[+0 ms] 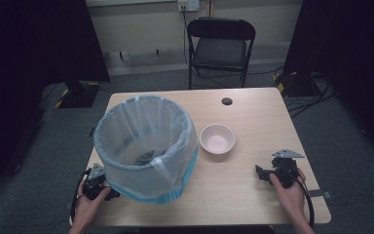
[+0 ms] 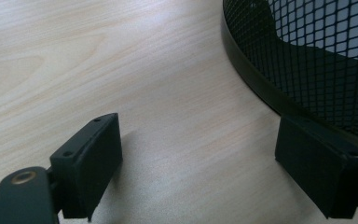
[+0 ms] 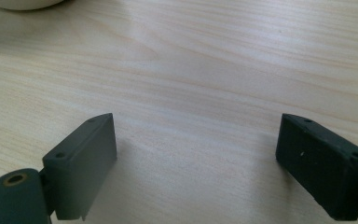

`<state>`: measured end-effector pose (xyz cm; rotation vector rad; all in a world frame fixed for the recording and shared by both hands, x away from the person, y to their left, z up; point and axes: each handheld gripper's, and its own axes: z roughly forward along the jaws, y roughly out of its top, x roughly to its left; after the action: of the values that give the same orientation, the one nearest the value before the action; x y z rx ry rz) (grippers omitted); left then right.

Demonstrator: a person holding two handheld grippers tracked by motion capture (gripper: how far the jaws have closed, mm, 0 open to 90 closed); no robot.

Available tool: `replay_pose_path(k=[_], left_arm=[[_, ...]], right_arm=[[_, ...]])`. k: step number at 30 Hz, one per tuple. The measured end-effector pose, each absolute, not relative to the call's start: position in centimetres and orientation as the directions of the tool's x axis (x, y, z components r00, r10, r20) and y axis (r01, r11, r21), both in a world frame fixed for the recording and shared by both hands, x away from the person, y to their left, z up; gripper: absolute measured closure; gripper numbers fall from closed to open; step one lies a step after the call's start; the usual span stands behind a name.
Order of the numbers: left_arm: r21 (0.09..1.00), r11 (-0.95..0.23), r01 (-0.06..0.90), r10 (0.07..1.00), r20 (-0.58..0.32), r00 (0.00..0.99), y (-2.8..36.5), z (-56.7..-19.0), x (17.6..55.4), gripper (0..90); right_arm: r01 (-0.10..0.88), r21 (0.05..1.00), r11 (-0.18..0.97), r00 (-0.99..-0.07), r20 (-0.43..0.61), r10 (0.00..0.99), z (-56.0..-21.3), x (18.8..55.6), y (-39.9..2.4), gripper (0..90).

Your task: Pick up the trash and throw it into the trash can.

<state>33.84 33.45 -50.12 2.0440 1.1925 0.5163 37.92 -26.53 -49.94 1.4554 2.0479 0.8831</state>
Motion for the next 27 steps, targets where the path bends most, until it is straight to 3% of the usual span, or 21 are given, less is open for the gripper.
replay_pose_path(k=[10, 11, 15, 20, 27], left_arm=[[0.74, -0.327, 0.588, 0.868, -0.01, 0.496, 33.5, -50.1, 33.8, 14.2], [0.74, -0.327, 0.588, 0.869, -0.01, 0.495, 33.5, -50.1, 33.8, 14.2], [0.74, -0.326, 0.588, 0.869, -0.01, 0.495, 33.4, -50.1, 33.8, 14.2], [0.74, -0.327, 0.588, 0.869, -0.01, 0.496, 33.5, -50.1, 33.8, 14.2], [0.741, -0.325, 0.588, 0.869, -0.011, 0.495, 33.4, -50.1, 33.8, 14.2]], right_arm=[[0.644, 0.733, 0.219, -0.31, -0.011, 0.951, -49.9, 37.8, -26.4, 12.4], [0.645, 0.732, 0.221, -0.315, -0.009, 0.949, -49.7, 37.9, -26.4, 19.9], [0.644, 0.737, 0.207, -0.337, 0.03, 0.941, -49.3, 38.0, -26.4, 23.1], [0.622, 0.748, 0.232, -0.418, 0.067, 0.906, -47.8, 38.0, -25.9, 34.2], [0.576, 0.788, 0.219, -0.474, 0.103, 0.874, -45.0, 40.2, -24.9, 39.4]])
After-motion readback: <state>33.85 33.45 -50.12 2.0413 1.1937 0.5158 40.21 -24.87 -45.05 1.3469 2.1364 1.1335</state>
